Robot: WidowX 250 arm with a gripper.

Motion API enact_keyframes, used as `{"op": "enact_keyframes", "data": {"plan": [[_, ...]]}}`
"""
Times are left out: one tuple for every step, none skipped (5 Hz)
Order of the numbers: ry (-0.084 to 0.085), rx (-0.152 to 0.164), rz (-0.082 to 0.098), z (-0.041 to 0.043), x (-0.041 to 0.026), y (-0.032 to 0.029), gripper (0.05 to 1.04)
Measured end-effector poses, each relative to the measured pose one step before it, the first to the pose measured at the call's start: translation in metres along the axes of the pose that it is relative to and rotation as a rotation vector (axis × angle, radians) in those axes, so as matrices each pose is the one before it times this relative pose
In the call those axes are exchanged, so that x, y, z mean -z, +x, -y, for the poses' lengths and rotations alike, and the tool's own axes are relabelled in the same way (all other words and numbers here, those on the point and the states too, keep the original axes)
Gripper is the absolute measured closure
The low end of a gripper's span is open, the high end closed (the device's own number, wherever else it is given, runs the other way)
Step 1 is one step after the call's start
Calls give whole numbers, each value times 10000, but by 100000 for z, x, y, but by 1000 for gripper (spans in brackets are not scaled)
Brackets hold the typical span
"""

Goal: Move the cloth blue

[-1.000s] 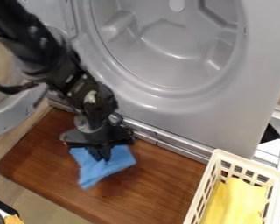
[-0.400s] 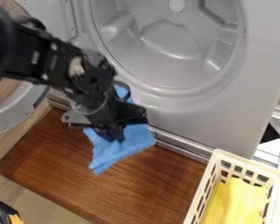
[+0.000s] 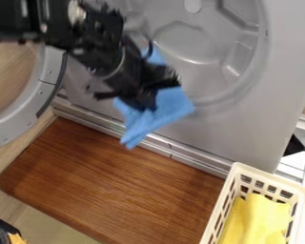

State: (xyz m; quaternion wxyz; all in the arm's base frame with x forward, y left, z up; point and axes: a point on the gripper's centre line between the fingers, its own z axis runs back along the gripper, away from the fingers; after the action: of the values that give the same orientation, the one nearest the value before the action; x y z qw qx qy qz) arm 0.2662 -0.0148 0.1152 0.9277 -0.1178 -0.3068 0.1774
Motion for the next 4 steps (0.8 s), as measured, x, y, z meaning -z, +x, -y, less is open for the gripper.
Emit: {"op": "enact_keyframes", "data": {"plan": [[-61, 42, -116, 843, 1629, 1908, 1029], [8, 29, -400, 722, 3220, 1977, 1029], [298, 210, -63, 22, 2172, 1894, 1029], [81, 266, 187, 299, 908, 1674, 1029]]}}
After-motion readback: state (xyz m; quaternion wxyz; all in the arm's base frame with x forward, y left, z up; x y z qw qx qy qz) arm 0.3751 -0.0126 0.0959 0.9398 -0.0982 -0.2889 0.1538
